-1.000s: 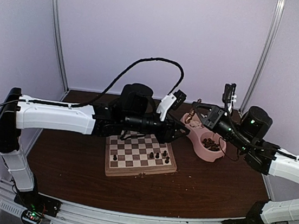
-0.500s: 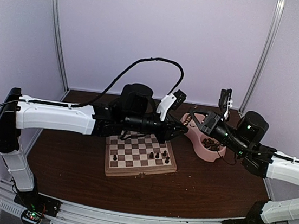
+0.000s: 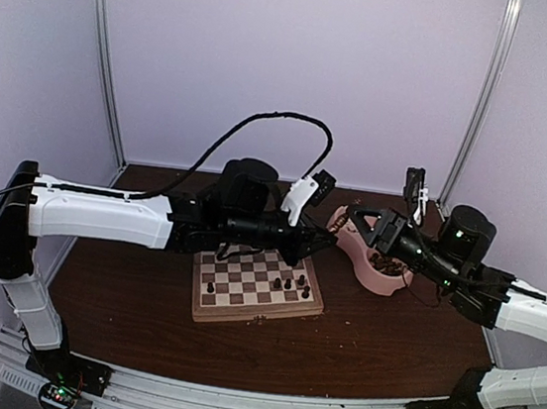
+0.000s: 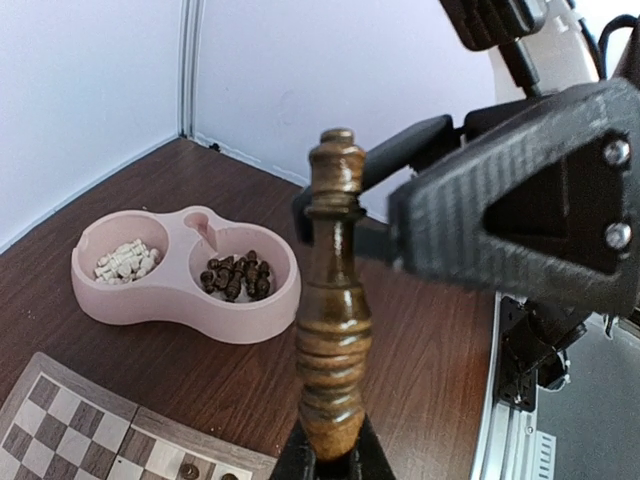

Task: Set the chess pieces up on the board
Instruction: Pass from the right arm to the left

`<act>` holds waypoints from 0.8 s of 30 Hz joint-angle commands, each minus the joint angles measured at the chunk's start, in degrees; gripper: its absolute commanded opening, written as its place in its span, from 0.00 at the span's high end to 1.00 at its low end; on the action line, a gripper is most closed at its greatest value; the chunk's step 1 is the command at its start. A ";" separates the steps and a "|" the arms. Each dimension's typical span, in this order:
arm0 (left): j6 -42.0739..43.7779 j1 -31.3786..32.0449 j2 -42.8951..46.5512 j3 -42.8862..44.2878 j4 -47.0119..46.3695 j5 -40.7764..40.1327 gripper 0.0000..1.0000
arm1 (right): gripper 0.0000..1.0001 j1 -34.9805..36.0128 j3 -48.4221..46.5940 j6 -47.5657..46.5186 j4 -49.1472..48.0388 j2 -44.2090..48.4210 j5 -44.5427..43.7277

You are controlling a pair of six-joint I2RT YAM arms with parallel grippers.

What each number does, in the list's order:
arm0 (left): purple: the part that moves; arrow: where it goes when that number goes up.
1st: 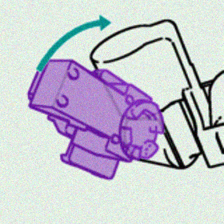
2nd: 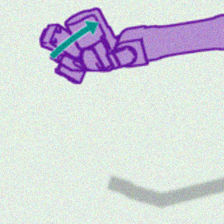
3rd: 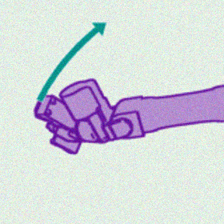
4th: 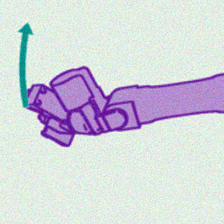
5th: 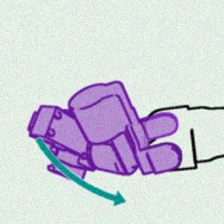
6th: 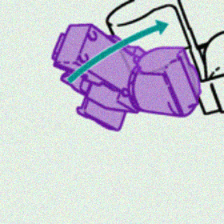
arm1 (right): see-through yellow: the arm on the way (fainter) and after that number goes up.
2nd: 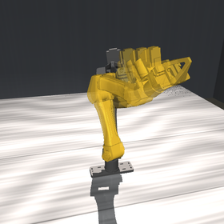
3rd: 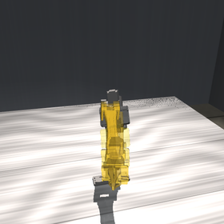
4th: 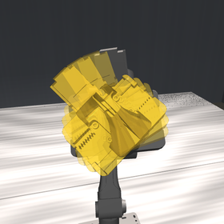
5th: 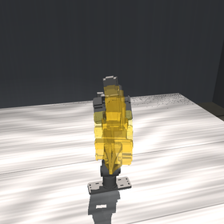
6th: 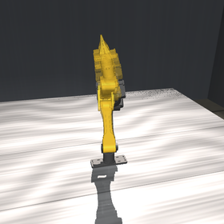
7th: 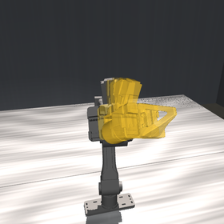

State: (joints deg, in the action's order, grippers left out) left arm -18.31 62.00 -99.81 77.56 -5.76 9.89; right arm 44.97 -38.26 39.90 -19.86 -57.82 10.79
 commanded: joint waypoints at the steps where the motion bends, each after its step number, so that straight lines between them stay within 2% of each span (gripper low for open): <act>1: 0.92 0.01 2.78 -2.66 -0.18 -1.49 1.00 | 0.43 0.13 -1.65 -6.14 10.23 4.37 -3.01; 3: 1.59 0.05 3.43 -3.16 1.19 -0.29 1.00 | 0.34 0.03 -2.65 -8.33 14.90 6.05 -3.75; 4: 2.04 0.05 3.74 -3.38 2.28 0.45 1.00 | 0.33 -0.27 -3.48 -9.67 17.52 6.79 -3.91; 6: 3.48 0.04 4.59 -4.31 4.20 3.34 1.00 | 0.33 -0.95 -5.89 -12.11 24.62 7.70 -2.34; 9: 6.79 0.05 5.85 -6.28 7.20 7.77 1.00 | 0.33 -3.69 -14.76 -14.14 39.22 5.24 5.43; 13: 10.08 0.05 7.46 -8.91 11.59 9.82 1.00 | 0.32 -4.32 -24.32 -19.63 53.58 1.33 13.33; 17: 11.45 0.05 8.27 -10.49 11.40 12.48 1.00 | 0.37 -4.72 -26.91 -21.72 57.94 -2.15 19.60; 21: 11.00 0.02 8.01 -10.62 10.26 14.78 1.00 | 0.45 -4.84 -26.54 -20.39 56.03 -5.36 26.96; 24: 10.51 0.05 8.12 -11.06 9.43 14.83 1.00 | 0.50 -4.83 -26.34 -20.35 55.61 -6.59 28.72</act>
State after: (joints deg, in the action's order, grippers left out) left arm -8.62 62.00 -93.23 67.33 6.26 22.17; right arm 40.47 -64.60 20.23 34.00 -63.77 32.95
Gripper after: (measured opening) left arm 0.069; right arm 0.518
